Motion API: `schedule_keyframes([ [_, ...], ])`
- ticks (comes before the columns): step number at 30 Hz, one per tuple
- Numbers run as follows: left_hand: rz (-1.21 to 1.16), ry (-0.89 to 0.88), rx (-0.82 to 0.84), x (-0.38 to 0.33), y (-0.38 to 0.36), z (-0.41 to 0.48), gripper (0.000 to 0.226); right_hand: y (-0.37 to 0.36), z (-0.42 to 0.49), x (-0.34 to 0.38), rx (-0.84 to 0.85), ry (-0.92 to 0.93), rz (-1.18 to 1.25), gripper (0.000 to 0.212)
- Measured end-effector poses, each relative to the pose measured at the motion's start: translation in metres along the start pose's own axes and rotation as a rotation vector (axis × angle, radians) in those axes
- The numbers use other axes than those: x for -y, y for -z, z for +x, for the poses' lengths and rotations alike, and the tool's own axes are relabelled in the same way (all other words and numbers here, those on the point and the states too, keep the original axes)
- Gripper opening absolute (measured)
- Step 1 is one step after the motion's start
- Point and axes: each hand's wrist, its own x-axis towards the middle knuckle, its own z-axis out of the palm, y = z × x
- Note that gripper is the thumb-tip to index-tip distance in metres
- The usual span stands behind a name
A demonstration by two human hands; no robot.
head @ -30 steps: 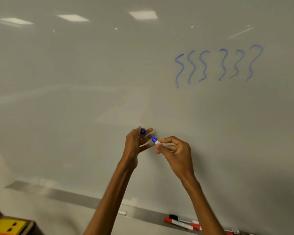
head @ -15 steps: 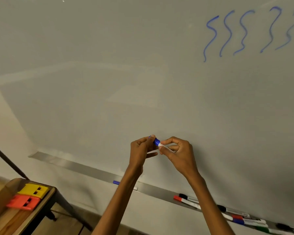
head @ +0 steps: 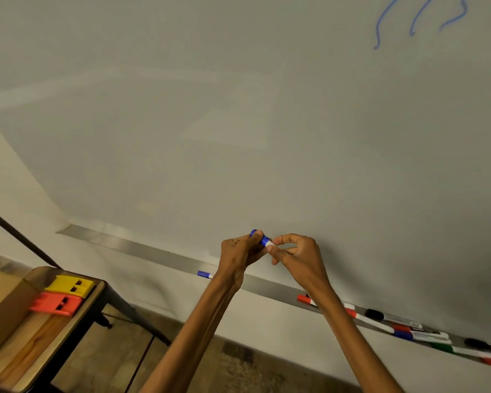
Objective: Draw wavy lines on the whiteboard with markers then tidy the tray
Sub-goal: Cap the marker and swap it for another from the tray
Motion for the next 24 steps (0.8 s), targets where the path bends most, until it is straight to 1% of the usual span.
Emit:
schedule_keyframes([
  [1, -0.006, 0.025, 0.023, 0.003, 0.006, 0.002, 0.016, -0.001, 0.0, -0.003, 0.022, -0.007, 0.008, 0.021],
  [3, 0.043, 0.059, 0.062, 0.009, 0.025, 0.006, 0.023, -0.003, 0.001, -0.012, 0.124, -0.033, 0.004, 0.021],
  [5, 0.17, 0.045, 0.066, 0.021, 0.047, 0.012, 0.027, -0.01, 0.008, -0.027, 0.188, -0.036, -0.127, 0.019],
  [7, 0.289, 0.004, 0.034, 0.034, 0.067, 0.019, 0.024, -0.023, 0.016, -0.045, 0.191, -0.015, -0.323, 0.017],
  [8, 0.336, -0.03, 0.012, 0.04, 0.075, 0.025, 0.021, -0.034, 0.018, -0.054, 0.186, -0.011, -0.356, 0.016],
  [11, 0.566, -0.17, -0.099, 0.056, 0.101, 0.047, 0.018, -0.07, 0.025, -0.083, 0.143, -0.008, -0.341, 0.016],
  [13, 0.801, -0.23, -0.168, 0.065, 0.124, 0.061, 0.025, -0.093, 0.03, -0.102, 0.103, -0.023, -0.342, 0.016],
  [14, 0.918, -0.25, -0.168, 0.07, 0.136, 0.069, 0.03, -0.104, 0.033, -0.111, 0.093, -0.037, -0.346, 0.015],
  [17, 1.262, -0.277, -0.051, 0.09, 0.17, 0.09, 0.045, -0.138, 0.042, -0.133, 0.089, -0.044, -0.391, 0.02],
  [20, 1.562, -0.208, 0.082, 0.109, 0.193, 0.108, 0.065, -0.17, 0.051, -0.149, 0.1, -0.061, -0.444, 0.028],
  [22, 1.679, -0.168, 0.102, 0.118, 0.204, 0.116, 0.071, -0.19, 0.056, -0.156, 0.131, -0.069, -0.465, 0.036],
  [24, 1.7, -0.15, 0.103, 0.127, 0.213, 0.122, 0.073, -0.207, 0.062, -0.161, 0.162, -0.078, -0.476, 0.041],
])
